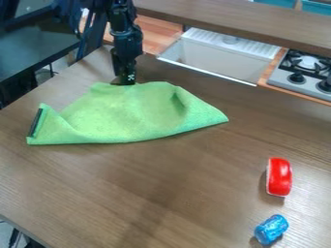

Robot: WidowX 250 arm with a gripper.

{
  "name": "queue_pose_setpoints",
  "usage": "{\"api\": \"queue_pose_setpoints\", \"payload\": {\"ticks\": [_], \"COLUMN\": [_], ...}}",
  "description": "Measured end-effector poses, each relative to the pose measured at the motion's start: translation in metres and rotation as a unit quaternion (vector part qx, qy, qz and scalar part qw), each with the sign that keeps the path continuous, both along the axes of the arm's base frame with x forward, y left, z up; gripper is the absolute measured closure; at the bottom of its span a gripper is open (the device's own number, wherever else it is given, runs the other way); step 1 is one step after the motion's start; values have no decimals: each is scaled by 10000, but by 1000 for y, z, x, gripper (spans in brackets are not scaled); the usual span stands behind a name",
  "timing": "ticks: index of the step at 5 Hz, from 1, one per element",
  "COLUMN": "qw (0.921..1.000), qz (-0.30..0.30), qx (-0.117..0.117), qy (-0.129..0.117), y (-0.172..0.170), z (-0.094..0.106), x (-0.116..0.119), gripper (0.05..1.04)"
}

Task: Unfold the cloth from top left to bottom right

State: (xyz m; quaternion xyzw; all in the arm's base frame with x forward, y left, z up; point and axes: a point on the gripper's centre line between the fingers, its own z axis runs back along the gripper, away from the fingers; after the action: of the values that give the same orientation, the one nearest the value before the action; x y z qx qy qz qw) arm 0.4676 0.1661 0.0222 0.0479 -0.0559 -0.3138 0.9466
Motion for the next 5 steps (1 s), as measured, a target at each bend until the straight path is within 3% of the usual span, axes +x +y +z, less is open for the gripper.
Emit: {"api": "queue_pose_setpoints", "payload": {"ticks": [2, 3, 5], "qw": [10000, 9999, 9995], "qz": [86, 121, 240], "qx": [-20, -35, -131], "qy": [-24, -62, -151], "y": [0, 0, -2], "z": [0, 1, 0], "x": [0, 2, 4], "gripper": [808, 980, 1034]}}
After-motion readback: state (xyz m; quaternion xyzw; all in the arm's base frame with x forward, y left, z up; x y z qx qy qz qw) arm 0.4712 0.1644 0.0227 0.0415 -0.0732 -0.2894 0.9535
